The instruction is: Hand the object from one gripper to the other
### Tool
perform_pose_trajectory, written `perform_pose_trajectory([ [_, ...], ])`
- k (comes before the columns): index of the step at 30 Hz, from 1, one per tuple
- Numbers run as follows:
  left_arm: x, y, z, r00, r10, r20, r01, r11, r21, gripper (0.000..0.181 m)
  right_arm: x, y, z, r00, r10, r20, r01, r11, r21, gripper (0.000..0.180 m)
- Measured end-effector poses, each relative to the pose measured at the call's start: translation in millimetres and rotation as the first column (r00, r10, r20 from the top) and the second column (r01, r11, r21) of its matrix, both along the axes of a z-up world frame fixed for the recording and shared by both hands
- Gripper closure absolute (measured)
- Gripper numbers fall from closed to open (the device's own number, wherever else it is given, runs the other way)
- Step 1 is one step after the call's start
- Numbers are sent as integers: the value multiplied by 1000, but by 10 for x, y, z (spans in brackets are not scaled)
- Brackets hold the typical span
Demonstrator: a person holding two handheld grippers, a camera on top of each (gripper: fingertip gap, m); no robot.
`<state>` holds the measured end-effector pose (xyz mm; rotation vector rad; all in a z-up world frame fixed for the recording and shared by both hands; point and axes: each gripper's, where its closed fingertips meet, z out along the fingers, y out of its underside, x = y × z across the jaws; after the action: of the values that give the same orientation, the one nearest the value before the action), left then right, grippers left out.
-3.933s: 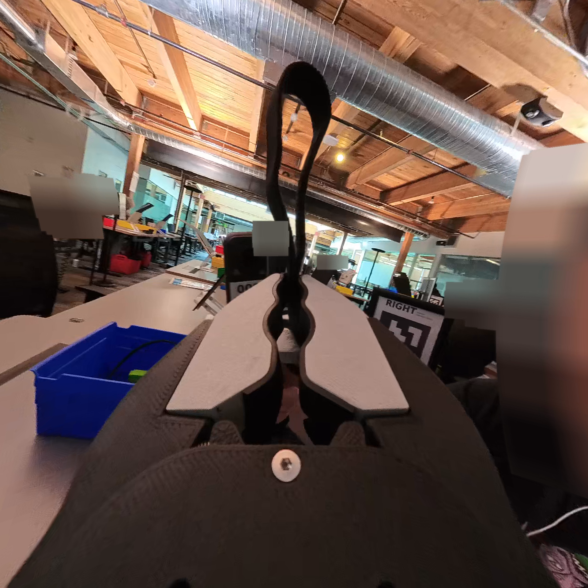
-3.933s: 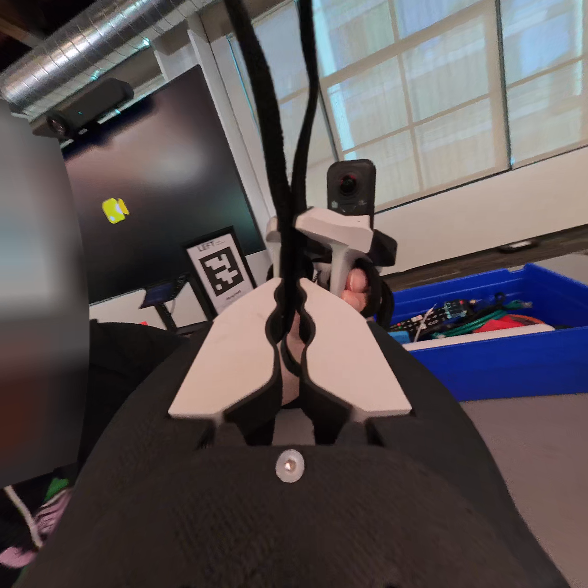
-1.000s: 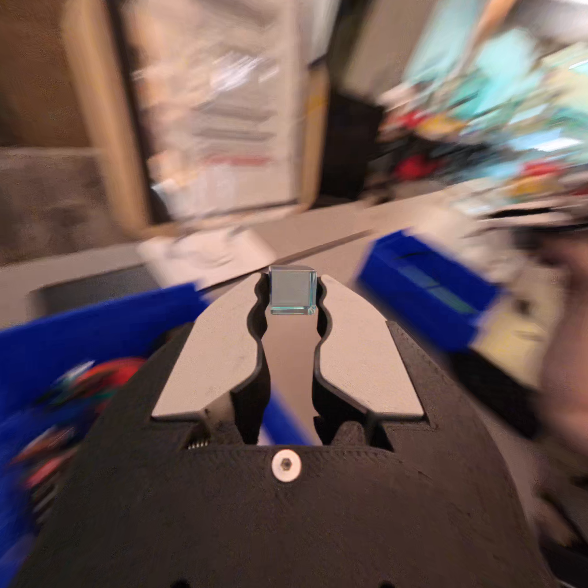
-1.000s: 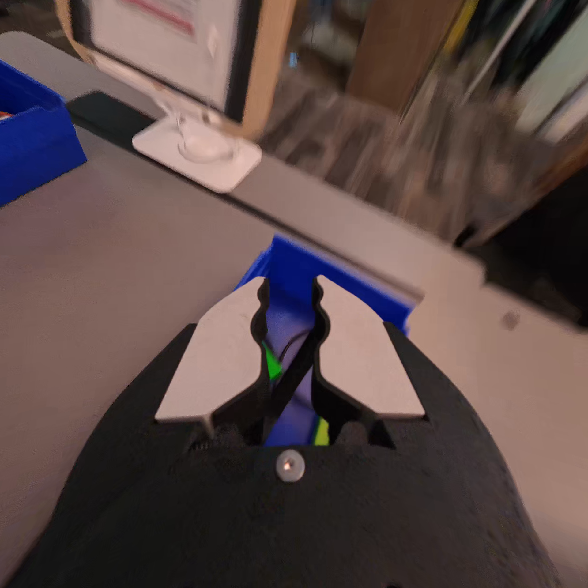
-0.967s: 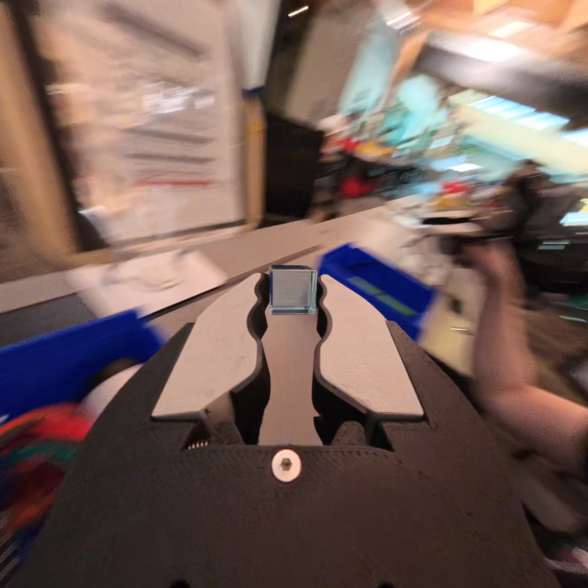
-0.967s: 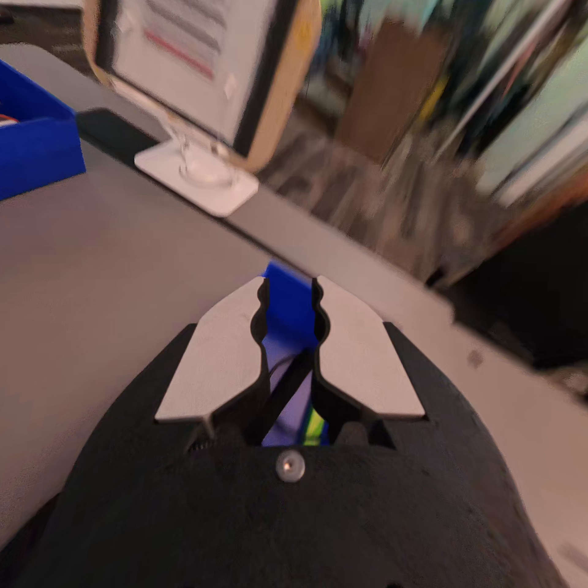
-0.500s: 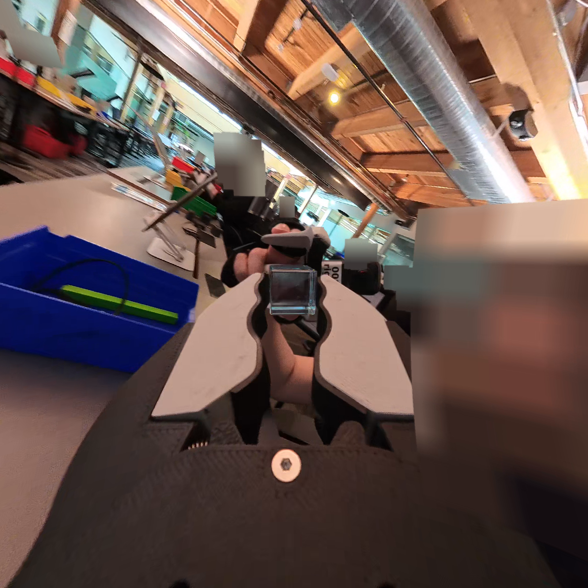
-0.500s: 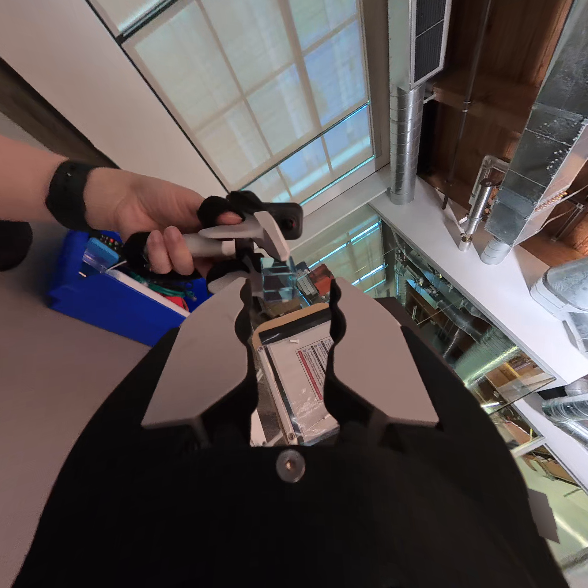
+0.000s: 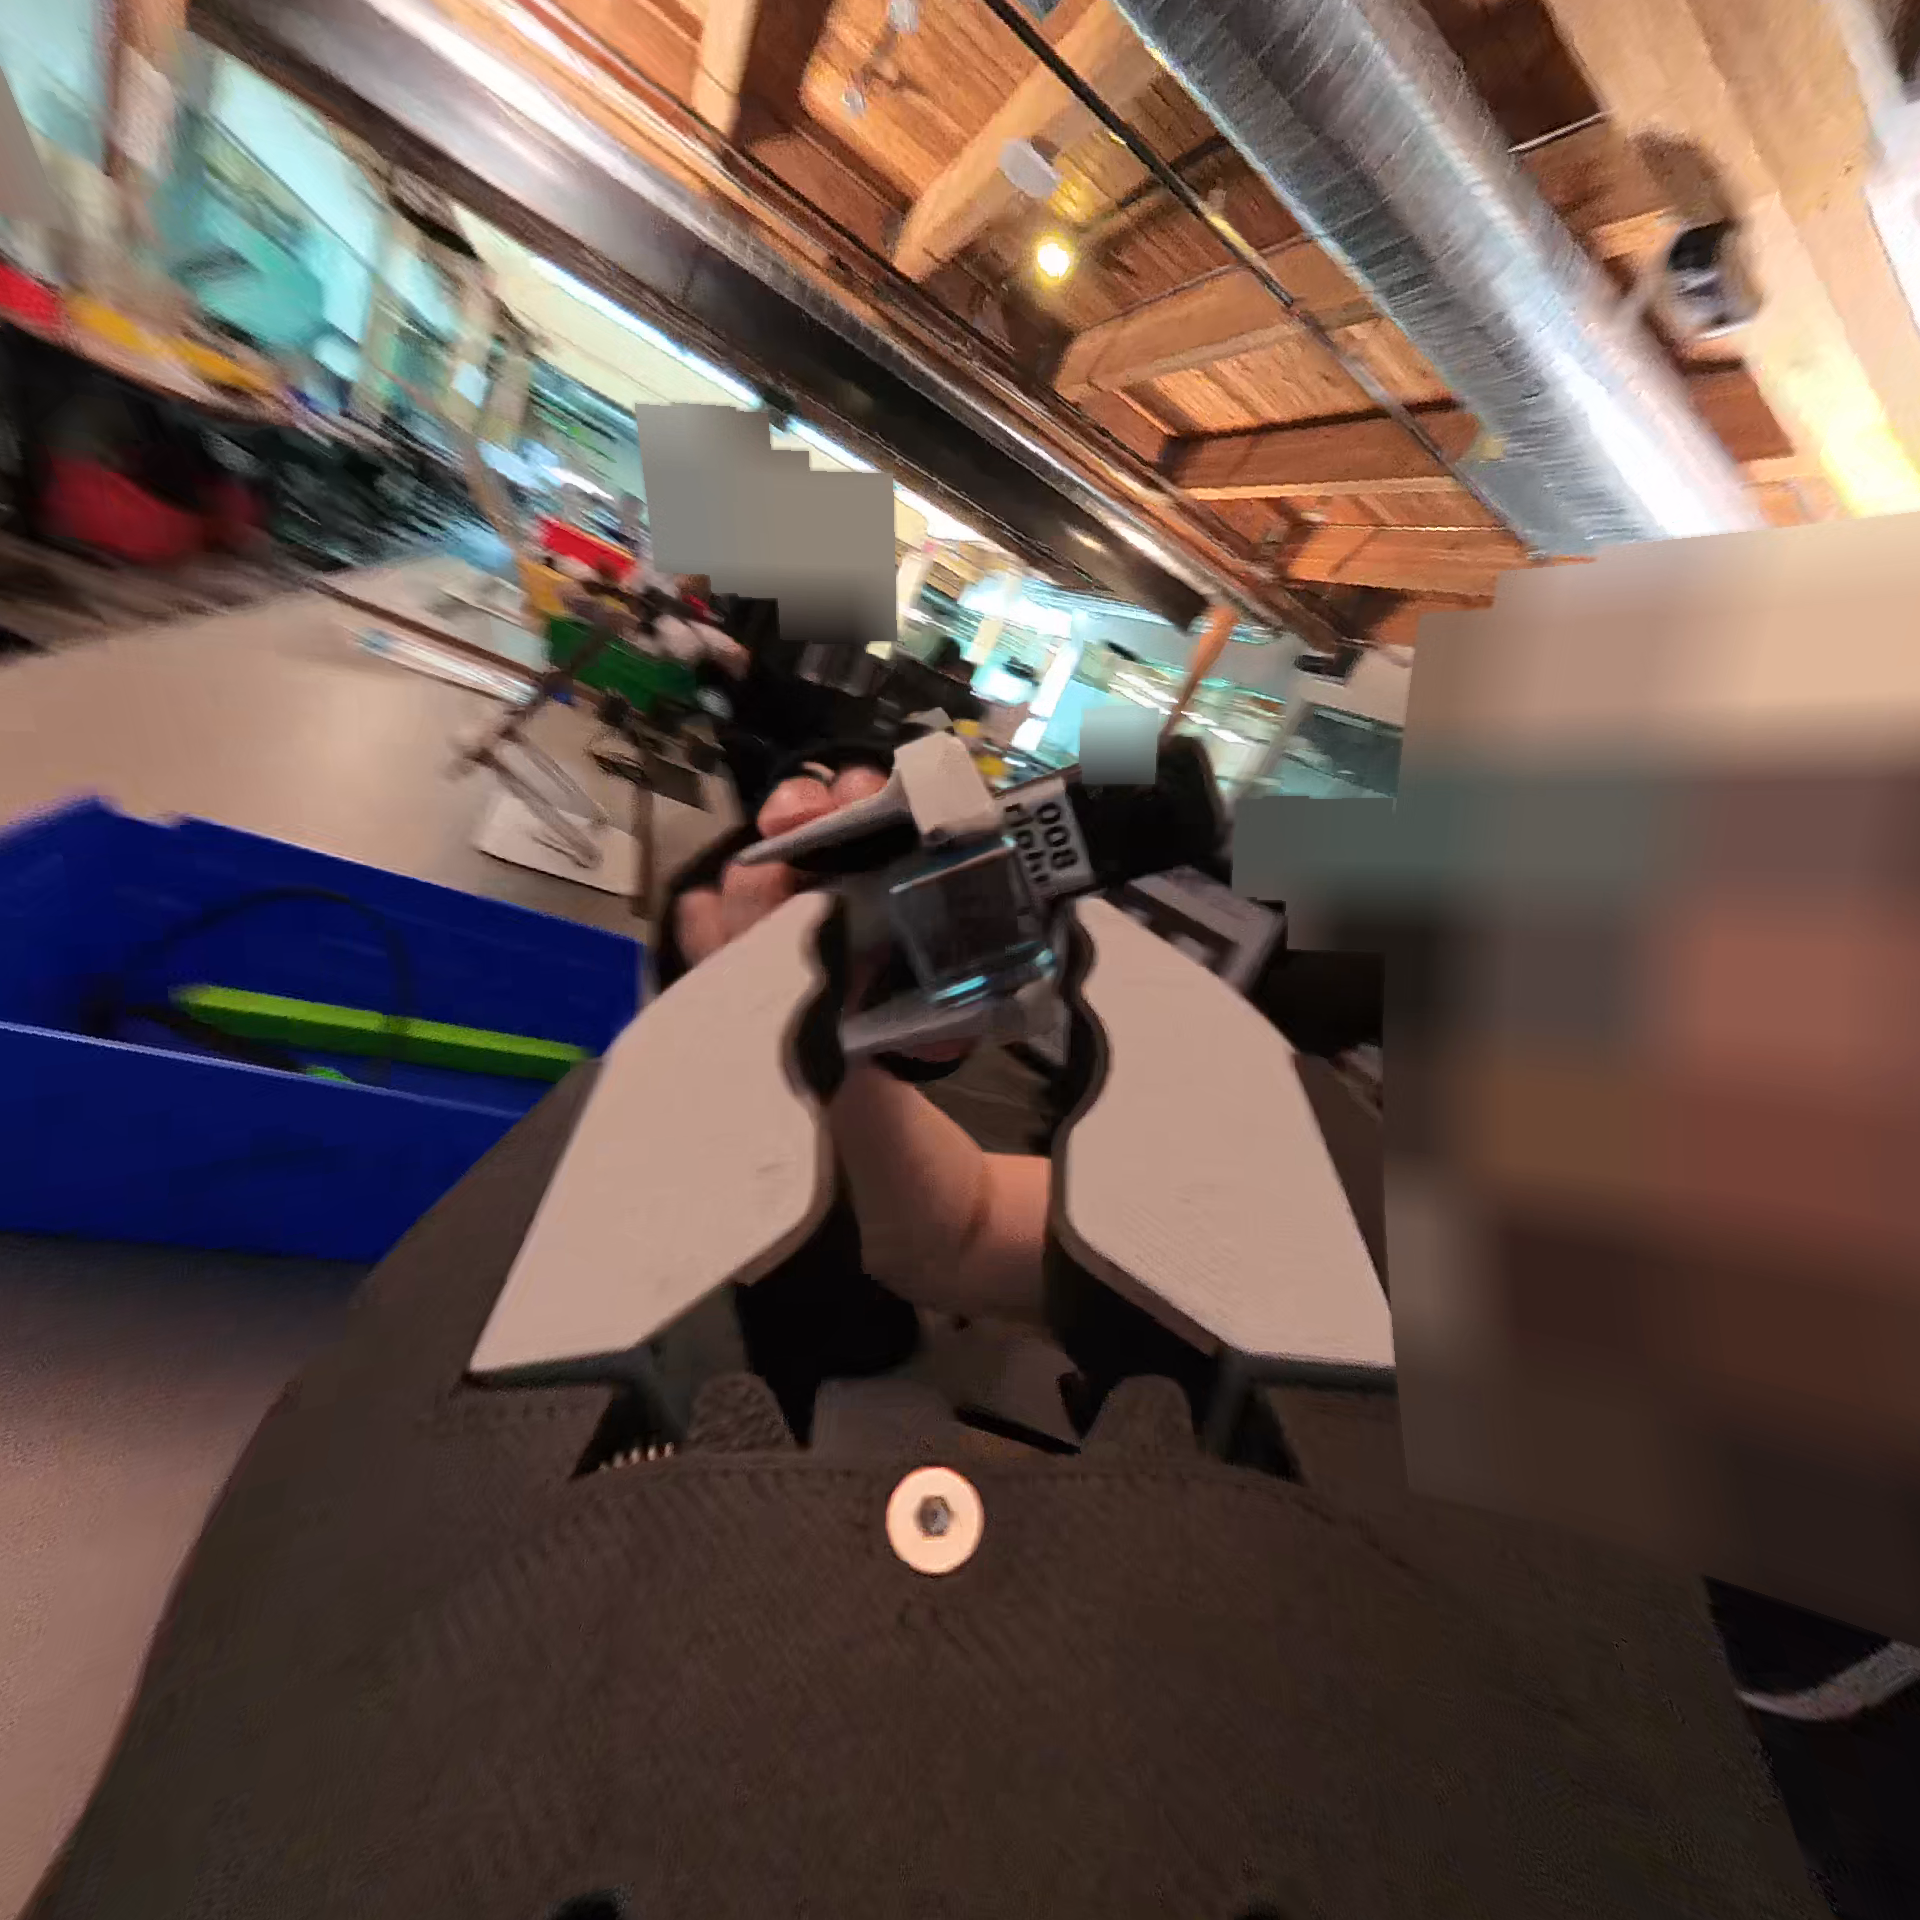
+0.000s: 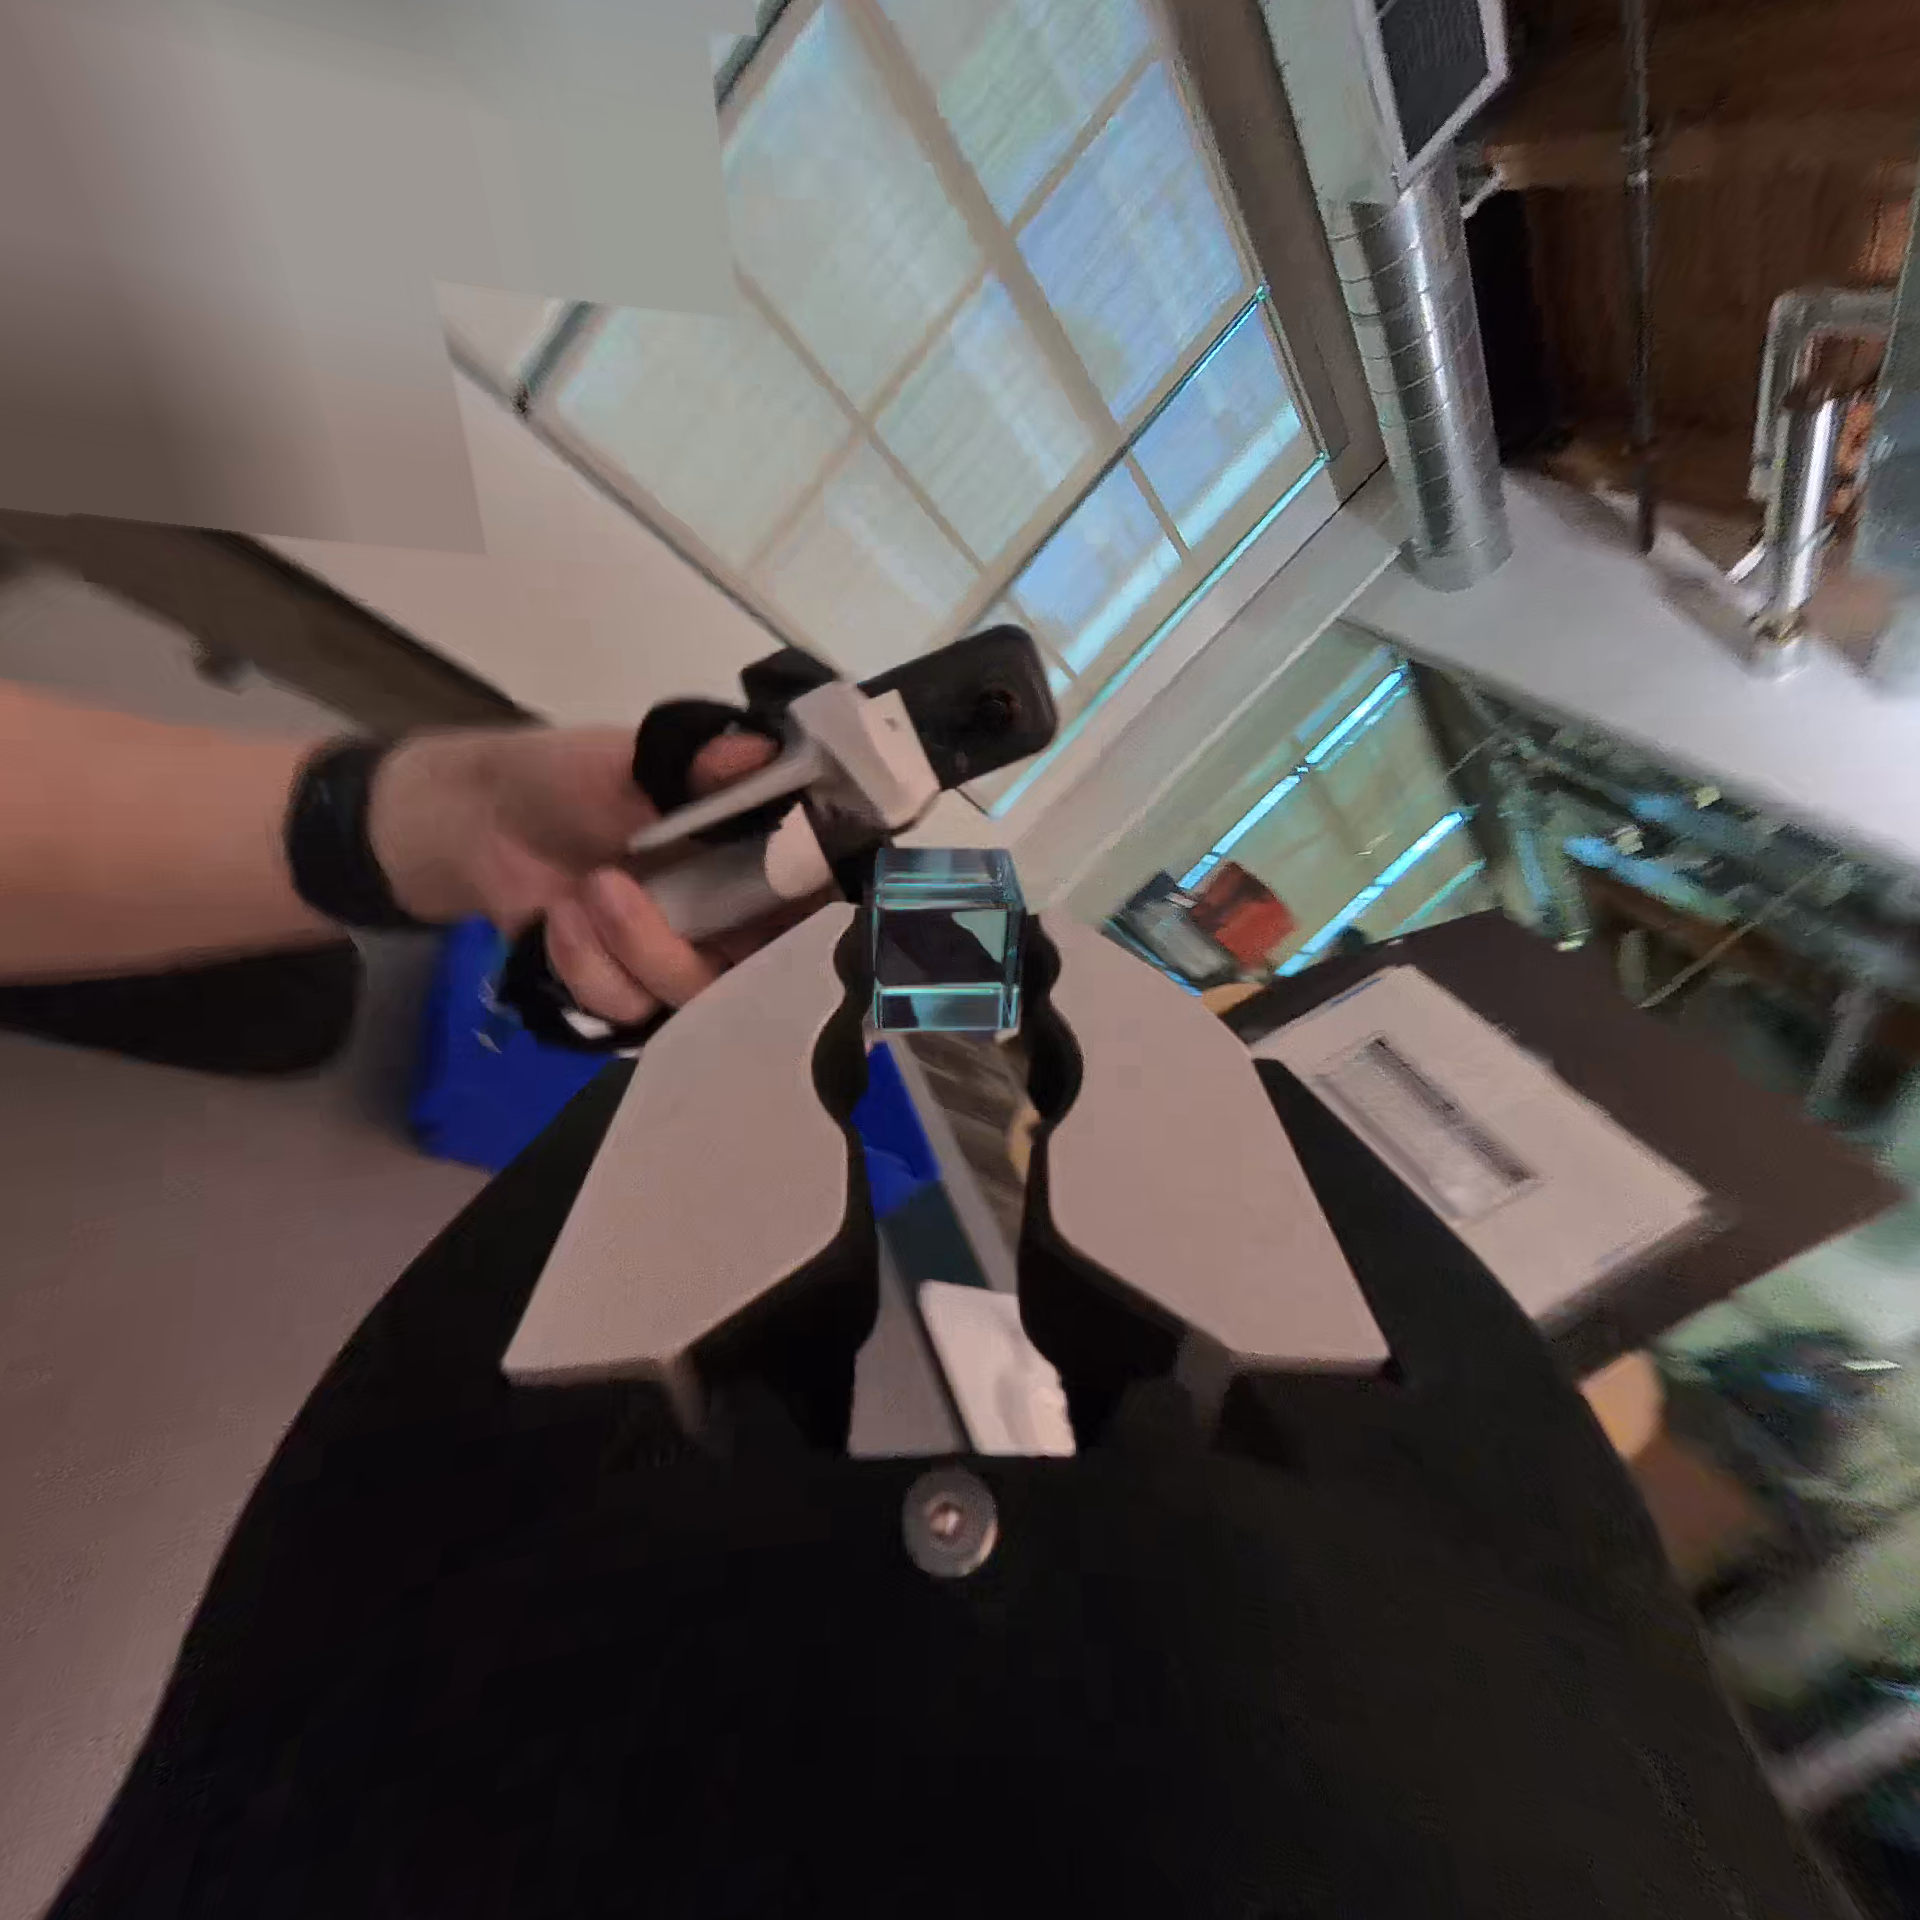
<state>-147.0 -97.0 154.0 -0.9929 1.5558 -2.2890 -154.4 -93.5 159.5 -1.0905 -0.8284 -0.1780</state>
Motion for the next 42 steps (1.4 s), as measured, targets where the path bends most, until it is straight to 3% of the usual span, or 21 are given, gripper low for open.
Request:
perform_pose_trajectory([
  [1, 26, 75, 15, 996, 83, 38, -85, 995, 47, 132, 74, -30, 73, 993, 53, -106, -56, 998, -26, 152],
  [3, 43, 234, 50, 961, 240, 136, -259, 955, 145, 126, 289, -93, 233, 924, 158, -349, -193, 979, -67, 152],
  [4, 34, 300, 71, 935, 301, 189, -335, 923, 189, 125, 421, -142, 322, 853, 216, -474, -277, 959, -61, 152],
  [8, -42, 432, 175, 821, 428, 379, -545, 784, 296, 124, 1023, -267, 521, 468, 334, -818, -532, 846, 41, 152],
  [12, -40, 517, 240, 673, 507, 538, -720, 616, 320, 120, 1557, -369, 553, 140, 408, -902, -593, 764, 253, 152],
  [14, -22, 562, 268, 575, 545, 610, -804, 516, 295, 119, 1770, -290, 471, -5, 361, -933, -567, 767, 300, 152],
  [17, 21, 621, 254, 414, 560, 717, -909, 296, 294, 122, 1882, -133, 310, -189, 309, -932, -533, 765, 362, 152],
  [19, 73, 608, 202, 345, 532, 773, -937, 154, 312, 121, 1761, -30, 253, -268, 299, -916, -561, 724, 400, 152],
  [27, 344, 371, -73, 354, 466, 811, -922, 27, 387, 114, 714, 384, -12, -282, 185, -942, -699, 632, 333, 152],
  [31, 395, 398, -140, 345, 460, 818, -914, -32, 404, 117, 474, 432, -93, -212, 178, -961, -695, 663, 276, 152],
  [37, 395, 496, -145, 307, 463, 831, -912, -105, 396, 128, 303, 490, -182, -104, 156, -982, -707, 683, 183, 152],
  [40, 414, 524, -183, 314, 461, 830, -904, -122, 410, 135, 268, 513, -213, -105, 148, -983, -717, 674, 178, 152],
  [42, 433, 516, -232, 336, 455, 824, -894, -120, 431, 151, 260, 536, -240, -128, 135, -983, -728, 660, 186, 152],
])
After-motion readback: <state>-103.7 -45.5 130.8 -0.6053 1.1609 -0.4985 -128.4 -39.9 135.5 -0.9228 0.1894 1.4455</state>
